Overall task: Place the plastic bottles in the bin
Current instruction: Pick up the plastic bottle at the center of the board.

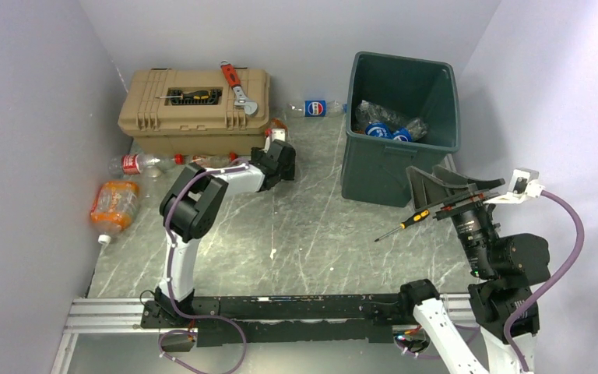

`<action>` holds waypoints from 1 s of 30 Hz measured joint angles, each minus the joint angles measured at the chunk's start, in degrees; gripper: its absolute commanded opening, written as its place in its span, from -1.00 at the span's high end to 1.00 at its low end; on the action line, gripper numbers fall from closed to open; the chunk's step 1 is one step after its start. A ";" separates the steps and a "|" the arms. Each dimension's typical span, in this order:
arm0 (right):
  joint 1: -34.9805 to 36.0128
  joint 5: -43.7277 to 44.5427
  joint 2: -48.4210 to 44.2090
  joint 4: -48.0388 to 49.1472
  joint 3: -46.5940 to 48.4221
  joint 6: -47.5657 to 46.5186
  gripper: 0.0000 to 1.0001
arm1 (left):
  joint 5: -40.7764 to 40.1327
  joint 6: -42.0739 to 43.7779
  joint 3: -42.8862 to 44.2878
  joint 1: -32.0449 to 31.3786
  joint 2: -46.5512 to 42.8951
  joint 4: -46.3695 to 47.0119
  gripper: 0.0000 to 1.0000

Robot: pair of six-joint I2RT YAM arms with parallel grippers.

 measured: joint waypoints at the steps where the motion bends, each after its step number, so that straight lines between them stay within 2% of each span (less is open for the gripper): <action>1: 0.11 0.04 -0.24 -0.17 0.00 0.00 -0.94 | -0.42 0.09 0.33 0.00 0.44 0.46 -0.78; 12: 0.66 0.48 -1.11 -1.40 -0.09 -0.11 -0.94 | -2.69 0.81 4.07 0.24 4.52 4.59 -0.27; 17: 0.66 0.52 -1.22 -1.40 -0.37 -0.20 -0.94 | -2.71 0.96 2.93 0.37 4.50 6.71 0.00; 20: 0.70 0.50 -1.22 -1.40 -0.74 -0.17 -0.94 | -2.73 1.03 1.79 0.37 4.39 8.76 0.25; 25: 0.70 0.48 -1.22 -1.42 -0.90 -0.07 -0.94 | -2.75 1.92 -1.38 0.11 2.38 10.36 0.47; 30: 0.70 0.26 -0.76 -2.64 -0.09 -0.15 -0.94 | -3.41 5.40 -11.61 -3.67 -6.97 8.83 0.52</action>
